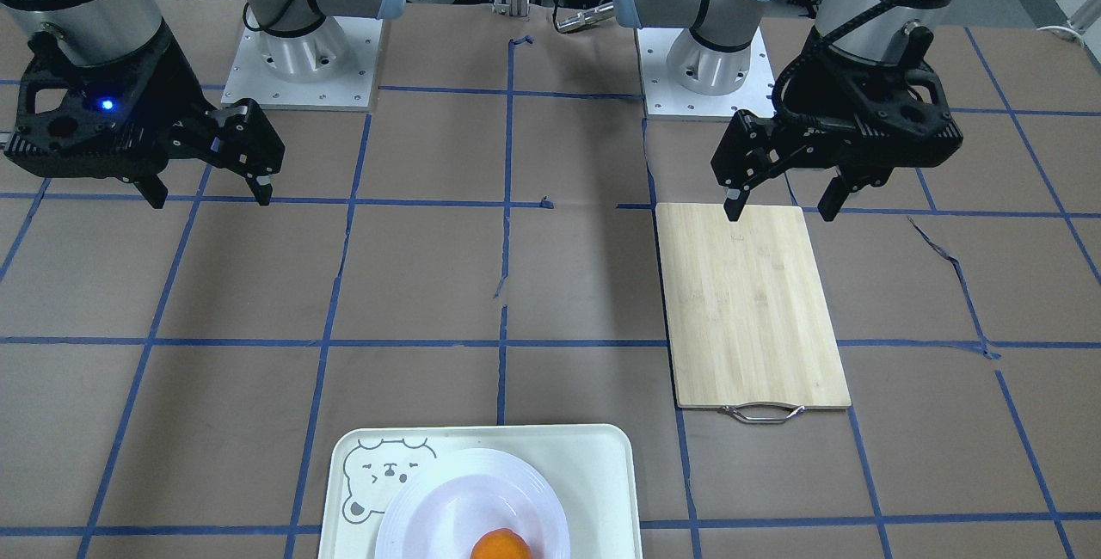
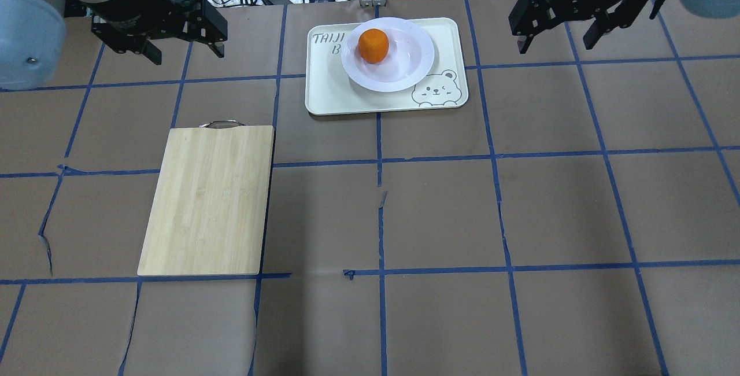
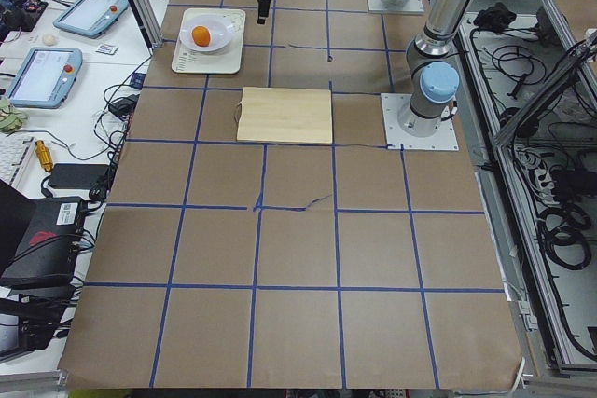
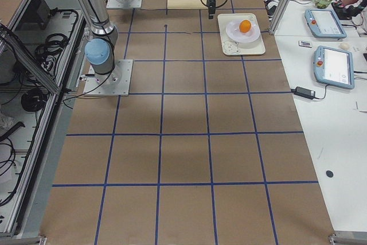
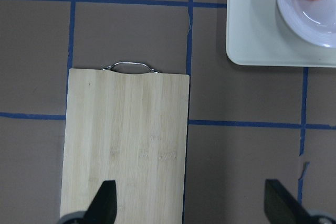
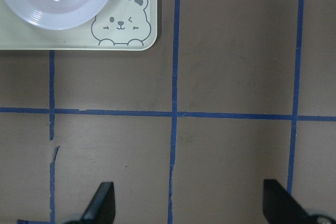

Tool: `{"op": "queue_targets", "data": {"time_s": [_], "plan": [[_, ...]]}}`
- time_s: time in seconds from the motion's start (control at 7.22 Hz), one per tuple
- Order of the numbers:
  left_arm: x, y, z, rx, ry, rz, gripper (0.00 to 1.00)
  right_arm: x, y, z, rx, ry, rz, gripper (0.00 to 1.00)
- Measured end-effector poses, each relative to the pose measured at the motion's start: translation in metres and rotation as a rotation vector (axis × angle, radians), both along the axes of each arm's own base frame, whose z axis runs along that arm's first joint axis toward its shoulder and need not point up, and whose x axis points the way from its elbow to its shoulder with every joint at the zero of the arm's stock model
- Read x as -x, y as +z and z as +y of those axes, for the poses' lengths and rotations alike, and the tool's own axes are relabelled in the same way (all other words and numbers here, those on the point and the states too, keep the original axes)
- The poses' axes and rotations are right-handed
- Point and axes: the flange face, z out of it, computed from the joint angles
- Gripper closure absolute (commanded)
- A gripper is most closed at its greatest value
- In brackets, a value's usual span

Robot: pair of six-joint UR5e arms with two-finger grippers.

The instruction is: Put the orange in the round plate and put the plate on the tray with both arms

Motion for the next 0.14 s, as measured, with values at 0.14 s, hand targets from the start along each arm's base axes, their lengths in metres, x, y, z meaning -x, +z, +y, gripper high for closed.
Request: {"op": "queue_targets", "data": {"time_s": [0.14], "plan": [[0.004, -0.0117, -0.0215, 0.032, -0.009, 0.013, 0.0, -0.0001, -0.0016, 0.0007, -0.003, 0.0, 0.0, 0.0]]}}
